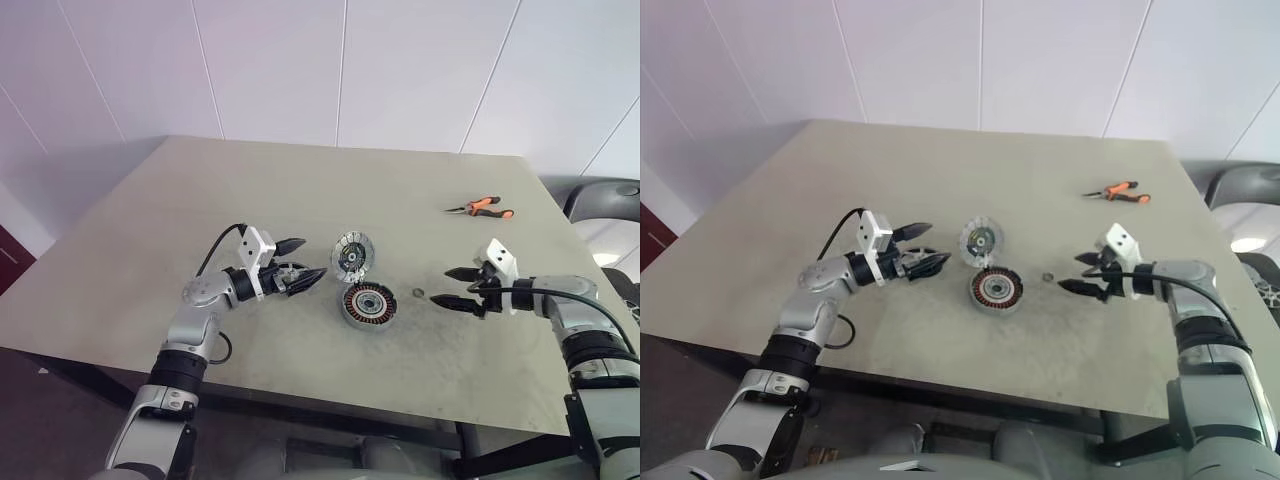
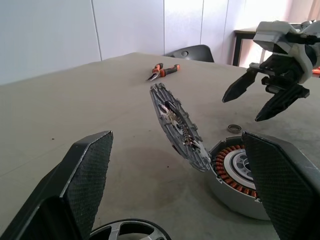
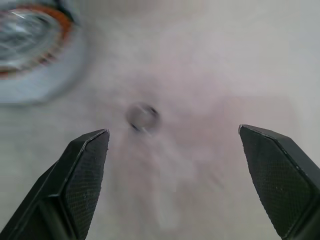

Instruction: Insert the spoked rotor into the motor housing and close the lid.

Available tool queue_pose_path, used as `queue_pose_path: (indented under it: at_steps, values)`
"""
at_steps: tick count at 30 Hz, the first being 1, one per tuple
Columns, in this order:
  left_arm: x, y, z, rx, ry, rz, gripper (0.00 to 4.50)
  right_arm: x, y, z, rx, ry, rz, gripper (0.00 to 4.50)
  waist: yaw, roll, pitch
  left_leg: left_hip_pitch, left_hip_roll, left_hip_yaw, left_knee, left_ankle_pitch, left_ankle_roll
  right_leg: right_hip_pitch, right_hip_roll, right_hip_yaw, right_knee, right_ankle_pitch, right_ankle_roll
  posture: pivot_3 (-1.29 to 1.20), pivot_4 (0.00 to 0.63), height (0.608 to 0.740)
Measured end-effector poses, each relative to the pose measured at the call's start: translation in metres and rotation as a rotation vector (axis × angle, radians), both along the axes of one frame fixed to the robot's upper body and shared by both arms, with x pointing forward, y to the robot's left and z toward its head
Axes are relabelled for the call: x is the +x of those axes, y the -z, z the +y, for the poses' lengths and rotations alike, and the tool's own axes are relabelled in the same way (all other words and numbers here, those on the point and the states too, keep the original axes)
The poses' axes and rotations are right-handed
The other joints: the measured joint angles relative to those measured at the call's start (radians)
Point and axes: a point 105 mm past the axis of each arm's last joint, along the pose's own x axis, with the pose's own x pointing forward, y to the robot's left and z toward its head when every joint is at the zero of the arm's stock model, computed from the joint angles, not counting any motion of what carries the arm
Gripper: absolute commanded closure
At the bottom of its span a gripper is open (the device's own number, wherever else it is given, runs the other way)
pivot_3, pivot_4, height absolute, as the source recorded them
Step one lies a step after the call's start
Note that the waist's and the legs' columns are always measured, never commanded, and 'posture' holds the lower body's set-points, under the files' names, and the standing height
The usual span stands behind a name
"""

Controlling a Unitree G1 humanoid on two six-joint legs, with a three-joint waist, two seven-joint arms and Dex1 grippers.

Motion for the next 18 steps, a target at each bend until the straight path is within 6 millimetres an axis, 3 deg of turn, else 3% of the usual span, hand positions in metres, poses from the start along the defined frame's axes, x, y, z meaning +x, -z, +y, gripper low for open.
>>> queue_pose_path:
  at_steps: [5,14,18]
  values:
    - [-0.001,0.000,0.000,0.002,-0.003,-0.004,0.11,-0.004,0.001,0.019,0.031,-0.042,0.030,0.14,0.005,0.000,0.000,0.000,0.000,0.000,0.000,0.000,0.000,0.000,0.000,0.000,0.000,0.000,0.000,0.00,0.000,0.740]
    - [0.003,0.010,0.004,0.013,-0.009,0.022,0.11,-0.007,0.014,0.013,0.032,0.020,0.085,0.14,0.003,0.000,0.000,0.000,0.000,0.000,0.000,0.000,0.000,0.000,0.000,0.000,0.000,0.000,0.000,0.00,0.000,0.740]
    - [0.003,0.012,0.005,0.014,-0.001,0.023,0.11,-0.006,0.011,0.030,0.009,0.003,0.074,0.14,0.001,0.000,0.000,-0.003,0.000,0.000,0.000,0.000,0.000,-0.005,0.000,0.000,0.002,0.000,0.000,0.00,0.000,0.740]
